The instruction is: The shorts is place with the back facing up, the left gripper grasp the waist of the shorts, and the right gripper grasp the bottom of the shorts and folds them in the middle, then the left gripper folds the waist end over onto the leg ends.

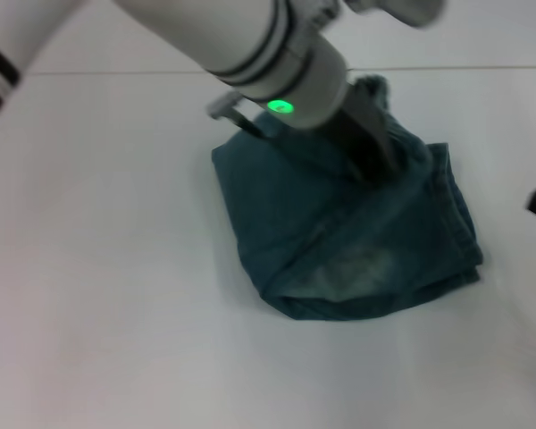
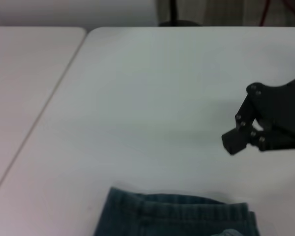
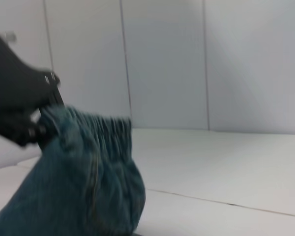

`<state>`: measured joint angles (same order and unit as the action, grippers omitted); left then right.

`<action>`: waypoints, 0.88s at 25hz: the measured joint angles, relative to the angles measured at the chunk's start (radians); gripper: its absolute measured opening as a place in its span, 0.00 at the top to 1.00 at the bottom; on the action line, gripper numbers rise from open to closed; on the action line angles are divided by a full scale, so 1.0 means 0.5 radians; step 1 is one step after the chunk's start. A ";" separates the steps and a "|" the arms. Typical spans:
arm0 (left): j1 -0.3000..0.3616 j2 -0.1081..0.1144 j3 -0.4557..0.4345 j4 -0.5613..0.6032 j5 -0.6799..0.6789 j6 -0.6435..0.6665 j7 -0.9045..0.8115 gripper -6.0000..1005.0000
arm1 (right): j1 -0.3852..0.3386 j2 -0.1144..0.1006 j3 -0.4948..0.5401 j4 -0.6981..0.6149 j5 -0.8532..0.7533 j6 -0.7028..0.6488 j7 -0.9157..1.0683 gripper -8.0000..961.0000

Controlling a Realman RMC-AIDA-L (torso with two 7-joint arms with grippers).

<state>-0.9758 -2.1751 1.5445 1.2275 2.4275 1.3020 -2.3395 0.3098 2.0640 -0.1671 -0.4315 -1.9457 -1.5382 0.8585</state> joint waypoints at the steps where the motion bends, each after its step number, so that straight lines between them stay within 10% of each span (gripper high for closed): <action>1: -0.015 0.000 0.039 -0.024 -0.013 -0.034 -0.015 0.94 | -0.039 -0.003 0.008 -0.044 0.004 -0.048 0.029 0.96; 8: -0.031 0.000 0.348 -0.082 -0.055 -0.294 -0.119 0.72 | -0.140 -0.010 0.042 -0.169 0.019 -0.208 0.099 0.95; 22: 0.248 0.000 0.380 0.090 -0.079 -0.526 -0.113 0.37 | -0.154 -0.014 0.033 -0.342 -0.001 -0.438 0.196 0.92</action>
<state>-0.8519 -2.1753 1.7344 1.2725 2.3879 1.0389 -2.3961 0.2327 2.0571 -0.1504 -0.6024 -1.9464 -1.7572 0.9565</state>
